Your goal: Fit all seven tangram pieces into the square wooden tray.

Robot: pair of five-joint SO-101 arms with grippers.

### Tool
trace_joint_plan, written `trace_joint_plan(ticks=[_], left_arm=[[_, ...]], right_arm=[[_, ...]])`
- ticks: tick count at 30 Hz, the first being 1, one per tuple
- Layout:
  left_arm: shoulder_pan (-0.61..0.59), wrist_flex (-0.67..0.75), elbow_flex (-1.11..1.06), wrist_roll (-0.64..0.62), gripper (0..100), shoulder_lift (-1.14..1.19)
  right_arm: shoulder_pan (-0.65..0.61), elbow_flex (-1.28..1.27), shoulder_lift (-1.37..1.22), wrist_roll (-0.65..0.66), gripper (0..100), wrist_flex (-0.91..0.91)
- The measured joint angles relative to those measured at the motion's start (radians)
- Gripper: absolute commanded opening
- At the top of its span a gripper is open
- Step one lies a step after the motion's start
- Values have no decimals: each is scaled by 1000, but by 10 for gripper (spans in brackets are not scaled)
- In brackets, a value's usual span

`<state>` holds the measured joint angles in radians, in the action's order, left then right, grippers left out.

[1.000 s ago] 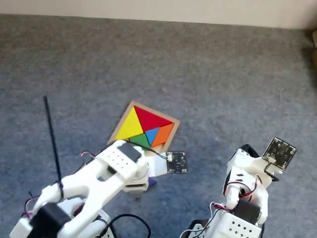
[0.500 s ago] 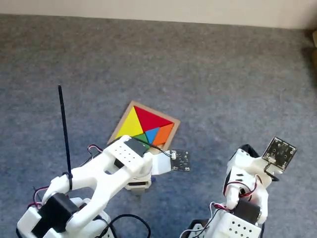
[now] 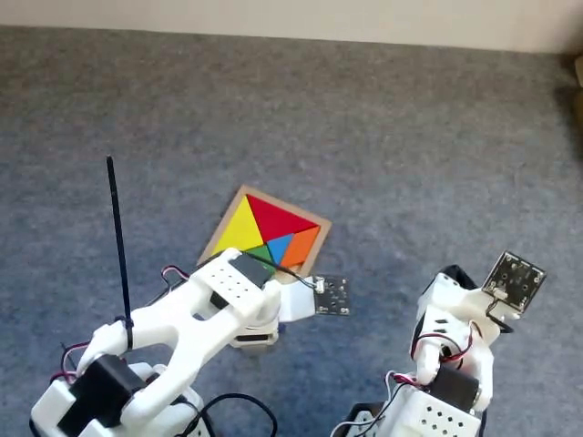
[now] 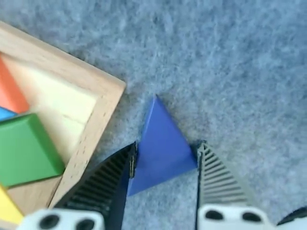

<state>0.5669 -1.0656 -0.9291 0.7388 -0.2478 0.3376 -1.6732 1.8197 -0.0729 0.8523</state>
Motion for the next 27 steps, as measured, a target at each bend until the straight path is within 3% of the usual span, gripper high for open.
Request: trace_joint_plan(ticks=[13, 19, 27], left_arm=[[-2, -160, 169, -143, 77, 2], [-2, -241, 236, -152, 76, 2], [-28, -249, 285, -153, 76, 6]], right_arm=[[0, 0, 0, 0, 9, 0], [0, 0, 0, 0, 9, 0], [0, 0, 0, 0, 9, 0]])
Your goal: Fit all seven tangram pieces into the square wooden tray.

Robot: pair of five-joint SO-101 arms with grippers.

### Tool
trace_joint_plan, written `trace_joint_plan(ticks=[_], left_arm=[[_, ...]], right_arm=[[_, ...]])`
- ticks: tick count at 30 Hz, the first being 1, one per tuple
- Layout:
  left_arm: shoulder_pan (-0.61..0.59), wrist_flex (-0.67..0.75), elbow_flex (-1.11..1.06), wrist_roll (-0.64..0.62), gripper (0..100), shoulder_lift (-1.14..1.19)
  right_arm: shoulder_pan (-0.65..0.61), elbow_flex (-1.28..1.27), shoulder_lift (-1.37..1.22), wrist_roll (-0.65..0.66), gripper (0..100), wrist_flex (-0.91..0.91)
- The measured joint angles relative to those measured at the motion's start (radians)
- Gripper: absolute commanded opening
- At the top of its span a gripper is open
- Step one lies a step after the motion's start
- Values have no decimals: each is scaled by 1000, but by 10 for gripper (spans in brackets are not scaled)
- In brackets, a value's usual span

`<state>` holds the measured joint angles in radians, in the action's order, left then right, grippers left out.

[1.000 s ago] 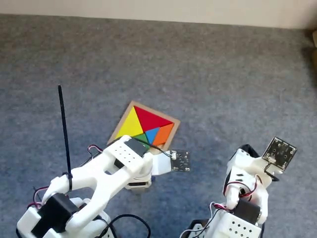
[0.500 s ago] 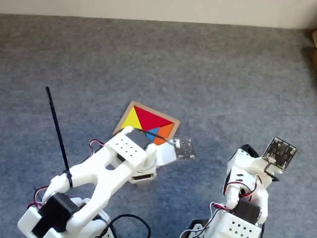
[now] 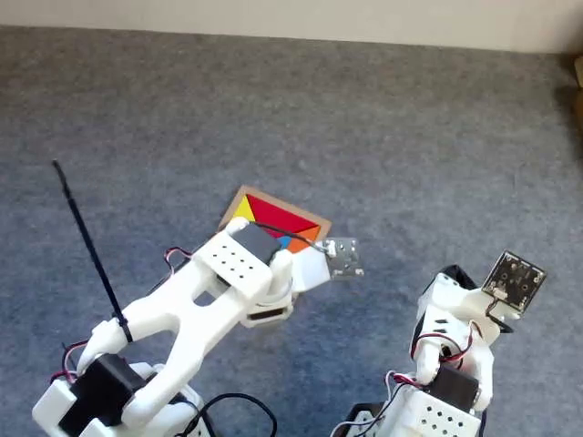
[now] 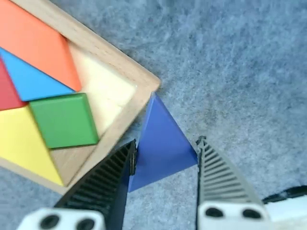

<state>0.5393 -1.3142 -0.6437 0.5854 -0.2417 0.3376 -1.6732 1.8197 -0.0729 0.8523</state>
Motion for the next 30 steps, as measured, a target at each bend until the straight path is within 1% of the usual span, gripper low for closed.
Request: trace_joint_plan(ticks=[6, 12, 21, 23, 28, 30], left_arm=[[-54, 106, 14, -8, 76, 11], [-54, 207, 14, -104, 76, 11], [-52, 232, 14, -126, 82, 11], [-52, 232, 14, -126, 104, 11], [-52, 232, 9, -126, 236, 11], [-52, 232, -2, -126, 248, 11]], right_arm=[[0, 0, 0, 0, 9, 0], [0, 0, 0, 0, 9, 0], [0, 0, 0, 0, 9, 0], [0, 0, 0, 0, 9, 0], [0, 0, 0, 0, 9, 0], [0, 0, 0, 0, 9, 0]])
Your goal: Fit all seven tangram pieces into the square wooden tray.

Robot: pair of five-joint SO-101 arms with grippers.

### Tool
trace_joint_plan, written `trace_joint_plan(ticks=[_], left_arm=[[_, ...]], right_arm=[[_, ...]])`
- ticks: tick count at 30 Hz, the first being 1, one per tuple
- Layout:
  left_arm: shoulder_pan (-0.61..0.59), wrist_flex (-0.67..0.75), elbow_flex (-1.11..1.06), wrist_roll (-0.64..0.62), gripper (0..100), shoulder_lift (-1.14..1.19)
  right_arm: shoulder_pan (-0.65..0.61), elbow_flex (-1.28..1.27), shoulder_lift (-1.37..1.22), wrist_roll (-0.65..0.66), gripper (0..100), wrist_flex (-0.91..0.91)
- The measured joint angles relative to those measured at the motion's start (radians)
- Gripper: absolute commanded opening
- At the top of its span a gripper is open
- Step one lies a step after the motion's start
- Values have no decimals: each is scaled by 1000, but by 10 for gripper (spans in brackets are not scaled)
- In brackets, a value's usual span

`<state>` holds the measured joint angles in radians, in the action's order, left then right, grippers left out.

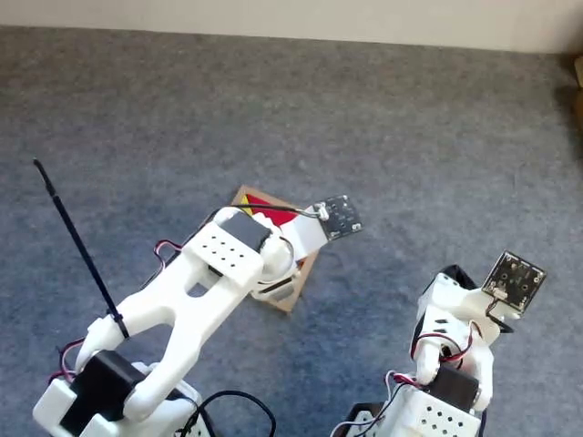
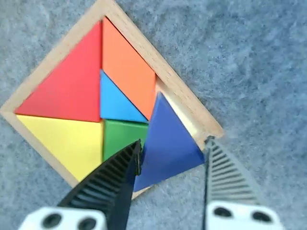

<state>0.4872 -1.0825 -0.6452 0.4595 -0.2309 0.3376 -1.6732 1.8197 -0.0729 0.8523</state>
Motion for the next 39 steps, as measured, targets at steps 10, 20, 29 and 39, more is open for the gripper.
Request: trace_joint_plan(ticks=[10, 20, 29, 39], left_arm=[[-37, 0, -2, 0, 248, 2], [-44, 52, -44, -2, 224, 0], [-44, 173, -143, -5, 225, -5], [-87, 198, -72, -37, 225, 107]], right_arm=[[0, 0, 0, 0, 9, 0], [0, 0, 0, 0, 9, 0], [0, 0, 0, 0, 9, 0], [0, 0, 0, 0, 9, 0]])
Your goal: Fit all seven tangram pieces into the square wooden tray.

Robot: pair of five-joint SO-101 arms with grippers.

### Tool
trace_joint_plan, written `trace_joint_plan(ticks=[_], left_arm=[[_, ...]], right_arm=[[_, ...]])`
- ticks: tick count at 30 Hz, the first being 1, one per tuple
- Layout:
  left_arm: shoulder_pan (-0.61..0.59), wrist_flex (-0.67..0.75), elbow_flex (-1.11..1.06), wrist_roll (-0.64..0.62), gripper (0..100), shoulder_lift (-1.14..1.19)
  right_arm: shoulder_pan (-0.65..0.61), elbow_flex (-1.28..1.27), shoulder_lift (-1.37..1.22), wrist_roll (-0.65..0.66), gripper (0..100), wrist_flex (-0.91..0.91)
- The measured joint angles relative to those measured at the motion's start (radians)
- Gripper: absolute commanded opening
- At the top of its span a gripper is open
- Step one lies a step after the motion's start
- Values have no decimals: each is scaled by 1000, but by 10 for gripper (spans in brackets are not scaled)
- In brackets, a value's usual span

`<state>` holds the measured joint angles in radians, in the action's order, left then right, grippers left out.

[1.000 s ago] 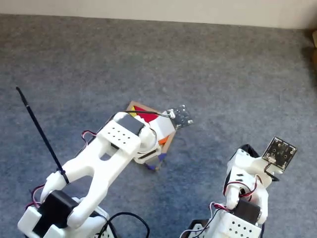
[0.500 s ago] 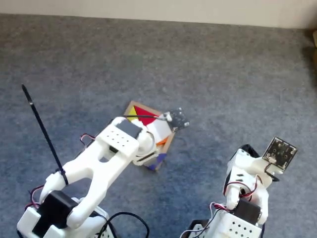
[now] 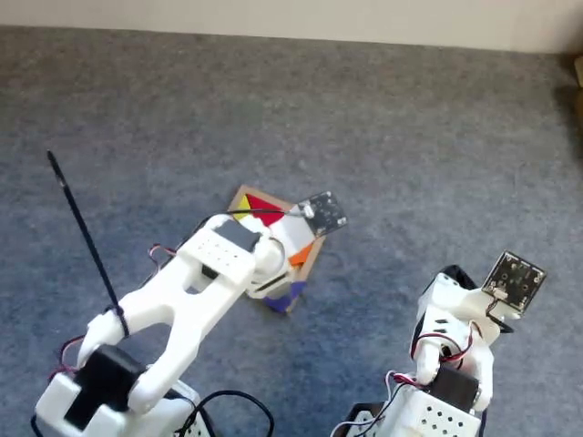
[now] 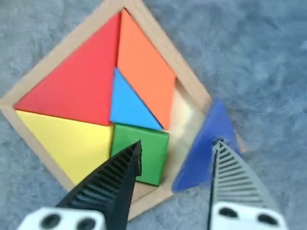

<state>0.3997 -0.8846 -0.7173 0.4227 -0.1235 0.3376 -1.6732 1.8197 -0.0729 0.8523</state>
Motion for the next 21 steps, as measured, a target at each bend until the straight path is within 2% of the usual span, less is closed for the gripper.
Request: trace_joint_plan(ticks=[6, 14, 21], left_arm=[[-41, -14, 98, -44, 225, 121], [-75, -23, 152, -72, 224, 132], [-77, -184, 290, -101, 221, 130]], right_arm=[[0, 0, 0, 0, 9, 0], [0, 0, 0, 0, 9, -3], [-2, 0, 0, 0, 9, -3]])
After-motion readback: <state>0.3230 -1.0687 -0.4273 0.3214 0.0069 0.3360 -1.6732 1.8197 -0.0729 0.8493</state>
